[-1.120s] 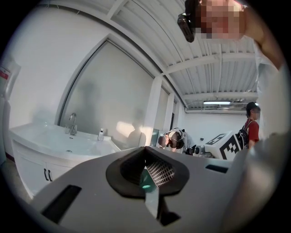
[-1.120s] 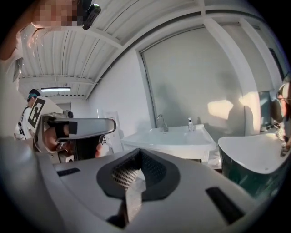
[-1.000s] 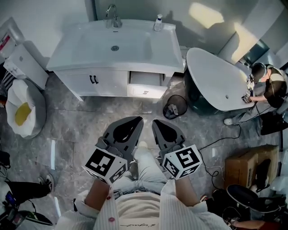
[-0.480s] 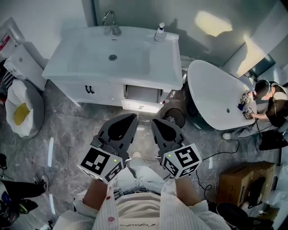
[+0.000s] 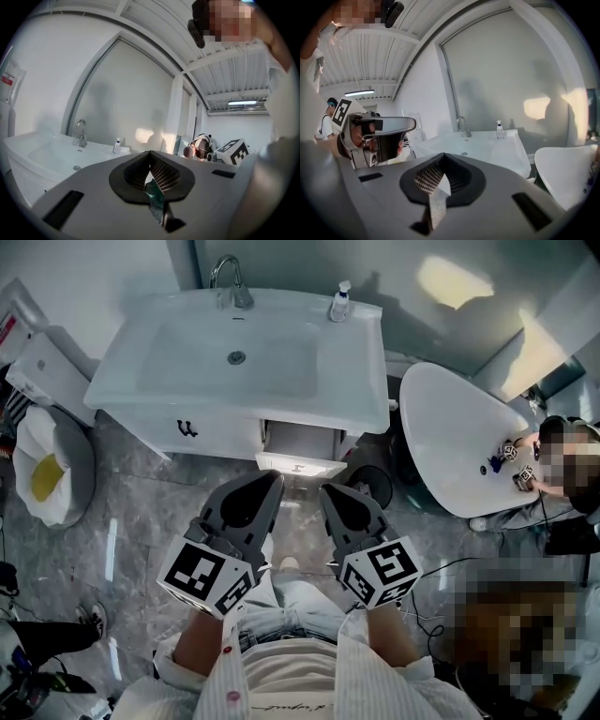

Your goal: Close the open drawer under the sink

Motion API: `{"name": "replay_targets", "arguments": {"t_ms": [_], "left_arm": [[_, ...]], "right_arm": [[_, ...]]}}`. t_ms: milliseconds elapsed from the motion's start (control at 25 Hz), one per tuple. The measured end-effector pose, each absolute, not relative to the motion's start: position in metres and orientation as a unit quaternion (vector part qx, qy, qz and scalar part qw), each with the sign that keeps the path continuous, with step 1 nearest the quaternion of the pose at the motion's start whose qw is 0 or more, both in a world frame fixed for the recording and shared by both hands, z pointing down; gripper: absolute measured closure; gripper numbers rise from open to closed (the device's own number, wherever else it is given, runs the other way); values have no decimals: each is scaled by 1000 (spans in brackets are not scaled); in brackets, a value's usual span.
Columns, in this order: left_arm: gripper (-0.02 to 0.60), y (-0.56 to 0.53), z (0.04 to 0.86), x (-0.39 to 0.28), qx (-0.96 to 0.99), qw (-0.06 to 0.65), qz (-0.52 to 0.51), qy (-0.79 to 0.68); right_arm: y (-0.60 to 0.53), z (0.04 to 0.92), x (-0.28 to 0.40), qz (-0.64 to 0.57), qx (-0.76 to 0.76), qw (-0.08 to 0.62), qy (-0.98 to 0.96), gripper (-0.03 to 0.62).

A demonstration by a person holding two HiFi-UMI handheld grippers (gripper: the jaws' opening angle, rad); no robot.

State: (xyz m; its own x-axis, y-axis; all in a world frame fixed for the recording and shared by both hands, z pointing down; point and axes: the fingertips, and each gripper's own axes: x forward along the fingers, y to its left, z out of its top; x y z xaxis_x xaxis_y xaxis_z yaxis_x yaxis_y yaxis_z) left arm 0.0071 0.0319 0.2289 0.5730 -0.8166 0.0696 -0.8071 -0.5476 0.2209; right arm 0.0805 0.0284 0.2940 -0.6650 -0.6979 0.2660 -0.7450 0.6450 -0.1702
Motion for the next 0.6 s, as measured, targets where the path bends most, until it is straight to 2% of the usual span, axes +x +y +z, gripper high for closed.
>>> {"name": "replay_targets", "arguments": {"t_ms": [600], "left_arm": [[566, -117, 215, -31, 916, 107, -15, -387]], "right_arm": [[-109, 290, 44, 143, 474, 87, -864, 585]]}}
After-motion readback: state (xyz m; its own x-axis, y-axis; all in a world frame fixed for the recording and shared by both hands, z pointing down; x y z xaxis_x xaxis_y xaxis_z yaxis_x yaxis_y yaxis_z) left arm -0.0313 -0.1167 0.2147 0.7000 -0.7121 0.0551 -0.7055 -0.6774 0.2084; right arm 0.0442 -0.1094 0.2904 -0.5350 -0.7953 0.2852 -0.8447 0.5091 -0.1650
